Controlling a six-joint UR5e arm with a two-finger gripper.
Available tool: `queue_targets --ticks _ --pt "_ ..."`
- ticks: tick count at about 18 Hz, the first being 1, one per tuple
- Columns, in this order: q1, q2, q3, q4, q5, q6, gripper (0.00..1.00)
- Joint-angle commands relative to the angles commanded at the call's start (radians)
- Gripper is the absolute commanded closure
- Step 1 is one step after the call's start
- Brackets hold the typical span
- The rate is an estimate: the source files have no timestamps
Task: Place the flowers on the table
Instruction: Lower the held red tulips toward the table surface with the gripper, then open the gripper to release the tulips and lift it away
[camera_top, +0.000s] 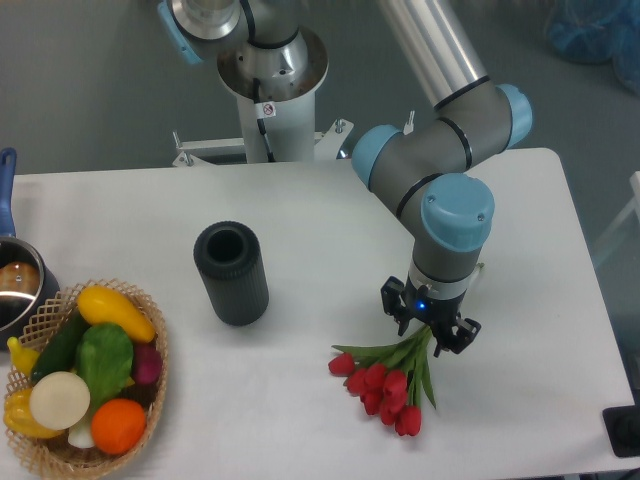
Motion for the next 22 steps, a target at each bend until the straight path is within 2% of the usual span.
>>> queue_targets --ticks 5,13,17,19,22 --pt "0.038 0.031 0.009 0.026 0.009 -0.005 0.0" --pt "0.095 0.089 -0.031 0.032 0.008 0.018 0.0" --pt "0.143 0.129 -0.066 0.006 0.018 0.101 0.0" --pt "0.158 0.138 -0.06 -0.003 0.017 0.141 0.0" --pt "0.169 0.14 -0.012 -0.104 0.02 0.149 0.0"
